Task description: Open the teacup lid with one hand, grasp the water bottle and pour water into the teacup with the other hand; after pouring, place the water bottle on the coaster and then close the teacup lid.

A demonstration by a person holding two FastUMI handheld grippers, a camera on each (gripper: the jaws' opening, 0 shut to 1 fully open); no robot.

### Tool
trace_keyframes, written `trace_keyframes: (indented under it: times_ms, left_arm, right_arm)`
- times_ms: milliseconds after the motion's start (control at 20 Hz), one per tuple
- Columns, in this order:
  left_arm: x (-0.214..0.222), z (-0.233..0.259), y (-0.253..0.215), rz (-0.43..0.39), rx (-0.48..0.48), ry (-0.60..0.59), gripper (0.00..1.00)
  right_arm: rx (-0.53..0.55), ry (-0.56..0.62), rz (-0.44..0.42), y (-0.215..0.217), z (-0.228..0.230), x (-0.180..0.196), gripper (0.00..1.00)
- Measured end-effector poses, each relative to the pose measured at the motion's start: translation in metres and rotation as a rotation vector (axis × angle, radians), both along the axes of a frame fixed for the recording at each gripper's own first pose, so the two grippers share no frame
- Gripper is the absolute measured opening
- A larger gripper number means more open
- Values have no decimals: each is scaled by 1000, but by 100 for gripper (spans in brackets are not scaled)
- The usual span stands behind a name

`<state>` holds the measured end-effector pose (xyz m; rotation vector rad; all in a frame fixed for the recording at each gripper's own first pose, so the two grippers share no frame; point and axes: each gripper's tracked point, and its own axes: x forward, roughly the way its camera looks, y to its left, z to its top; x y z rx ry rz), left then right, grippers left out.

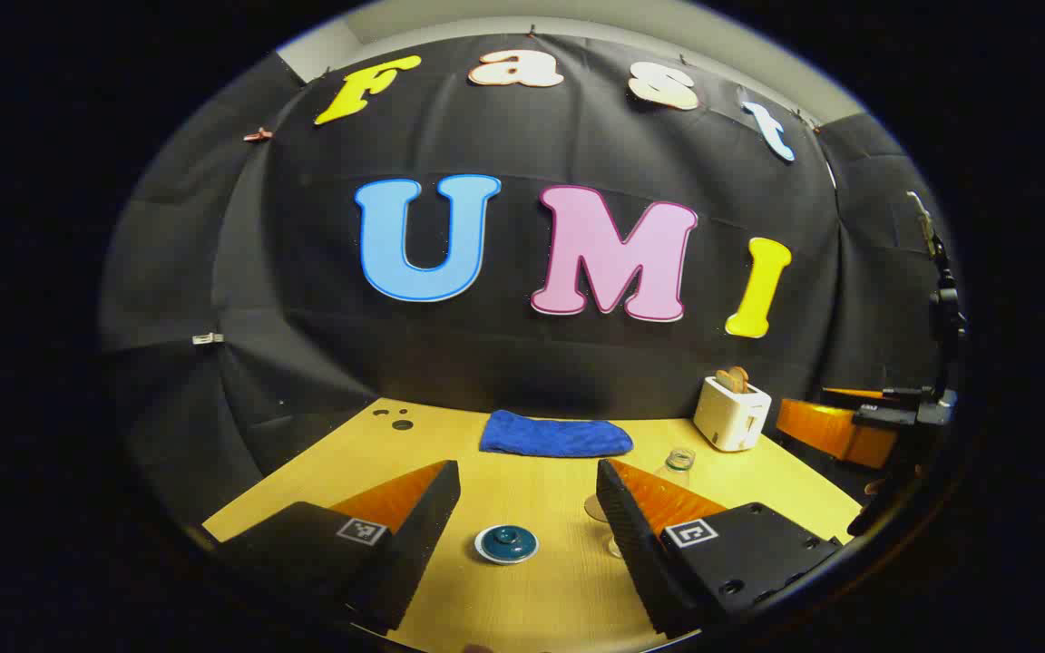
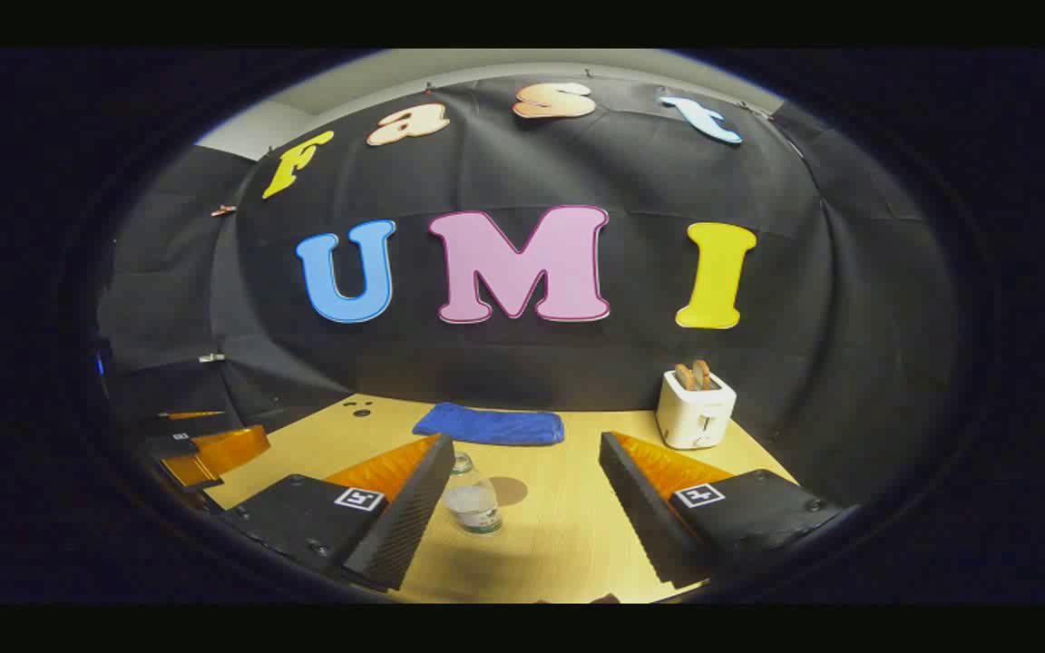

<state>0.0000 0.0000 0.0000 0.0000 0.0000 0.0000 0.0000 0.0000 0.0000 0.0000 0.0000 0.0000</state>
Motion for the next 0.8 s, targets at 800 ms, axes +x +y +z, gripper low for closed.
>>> trace_keyframes:
  times_ms: [800]
  left_arm:
    - [23, -30, 4, -36, 59, 75, 95]
  right_arm:
    - [-15, 46, 48, 2, -9, 15, 100]
